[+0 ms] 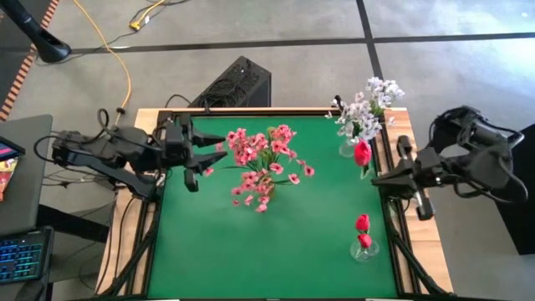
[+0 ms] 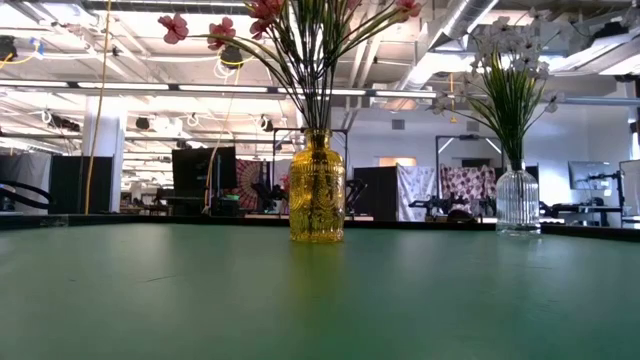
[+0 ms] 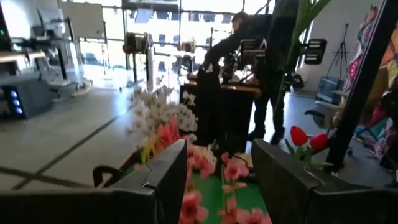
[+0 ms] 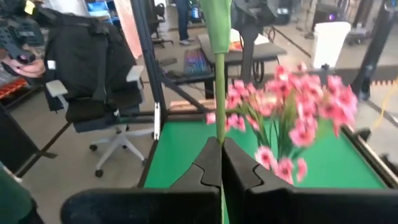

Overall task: Sort flowers into vase by color
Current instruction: Put the red flower into the bottom transparent vase

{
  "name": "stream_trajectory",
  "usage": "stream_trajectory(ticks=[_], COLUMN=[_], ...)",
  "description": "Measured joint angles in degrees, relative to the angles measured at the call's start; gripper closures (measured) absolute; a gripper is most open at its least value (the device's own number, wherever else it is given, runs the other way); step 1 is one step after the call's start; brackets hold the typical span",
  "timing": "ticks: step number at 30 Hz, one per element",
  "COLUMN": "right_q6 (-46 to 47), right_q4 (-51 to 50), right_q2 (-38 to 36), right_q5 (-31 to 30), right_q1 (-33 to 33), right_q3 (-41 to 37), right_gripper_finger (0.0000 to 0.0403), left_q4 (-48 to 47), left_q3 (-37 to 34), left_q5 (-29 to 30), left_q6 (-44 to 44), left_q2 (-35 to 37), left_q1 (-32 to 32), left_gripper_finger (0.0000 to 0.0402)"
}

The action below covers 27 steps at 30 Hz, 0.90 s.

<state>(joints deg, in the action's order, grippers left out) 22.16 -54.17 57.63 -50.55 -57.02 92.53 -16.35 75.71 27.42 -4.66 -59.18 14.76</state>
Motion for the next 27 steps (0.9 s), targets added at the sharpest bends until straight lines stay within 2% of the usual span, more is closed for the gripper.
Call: stream_trajectory(ticks=[6,11,17,19,27], right_q6=[17.54,27.03,38.30,42.34,55.28], right_q4=[-10.04,-10.14,-9.87,-9.91,-9.29], right_q2=[-1.36,-1.42,-0.62,-0.32,3.18], right_q5=[-12.25,-18.84,-36.44,-39.33,-39.46], right_q1=[-13.39,-24.99,-39.40,-42.94,-41.88], right_q3=[-6.10,-13.27,-23.16,-26.73,-37.98], right_gripper_finger=[0.0380,0.0381,0.0382,0.0382,0.0382], left_q4=[0.66,0.66,0.81,0.80,0.80], left_q3=[-3.53,-3.66,-3.66,-3.66,-3.66], left_q5=[-0.06,0.04,2.90,3.86,5.94], left_q6=[-5.40,-7.08,-7.91,-8.55,-10.24], left_q2=[0.35,0.38,0.38,0.35,0.35], left_q1=[0.00,0.00,-0.02,-0.02,-0.02], left_gripper_finger=[0.0233,0.0233,0.0233,0.0233,0.0233])
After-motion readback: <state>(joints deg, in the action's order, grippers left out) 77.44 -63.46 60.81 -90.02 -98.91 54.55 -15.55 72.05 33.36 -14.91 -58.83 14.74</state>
